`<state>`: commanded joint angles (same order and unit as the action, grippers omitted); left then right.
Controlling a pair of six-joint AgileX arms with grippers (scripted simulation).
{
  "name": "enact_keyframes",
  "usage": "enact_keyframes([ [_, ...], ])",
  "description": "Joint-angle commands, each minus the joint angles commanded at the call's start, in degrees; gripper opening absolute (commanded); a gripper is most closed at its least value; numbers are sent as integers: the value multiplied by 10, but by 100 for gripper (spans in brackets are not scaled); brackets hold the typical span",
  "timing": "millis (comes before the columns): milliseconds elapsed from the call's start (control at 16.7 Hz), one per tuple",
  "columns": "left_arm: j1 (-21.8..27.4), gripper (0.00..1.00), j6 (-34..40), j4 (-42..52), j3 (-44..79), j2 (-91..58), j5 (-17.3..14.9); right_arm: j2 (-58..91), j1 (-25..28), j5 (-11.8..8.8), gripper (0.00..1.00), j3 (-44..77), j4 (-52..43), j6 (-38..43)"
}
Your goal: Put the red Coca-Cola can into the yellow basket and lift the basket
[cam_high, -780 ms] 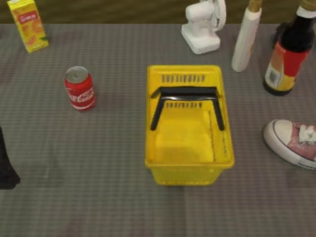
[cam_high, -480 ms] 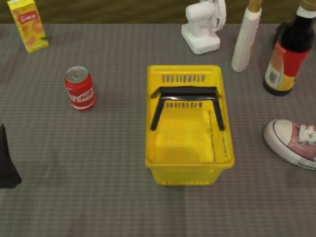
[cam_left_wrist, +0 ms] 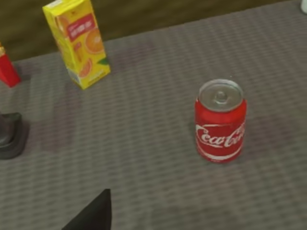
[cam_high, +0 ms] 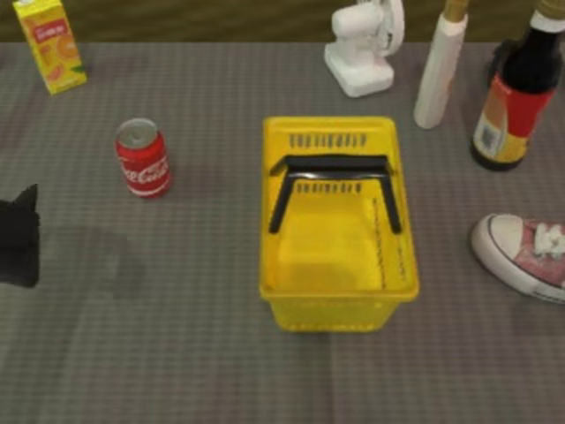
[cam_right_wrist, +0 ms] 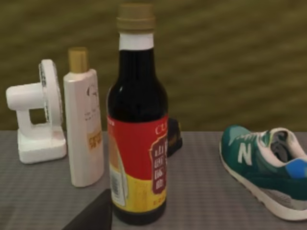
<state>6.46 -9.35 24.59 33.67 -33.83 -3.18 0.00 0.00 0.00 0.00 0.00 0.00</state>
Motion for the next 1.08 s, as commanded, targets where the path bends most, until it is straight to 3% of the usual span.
enact_keyframes([
  [660,48,100,-161,392,626,-668,5,0,0,0,100,0,0,0],
  [1080,57,100,-238,549,953,-1015,21,0,0,0,100,0,0,0],
])
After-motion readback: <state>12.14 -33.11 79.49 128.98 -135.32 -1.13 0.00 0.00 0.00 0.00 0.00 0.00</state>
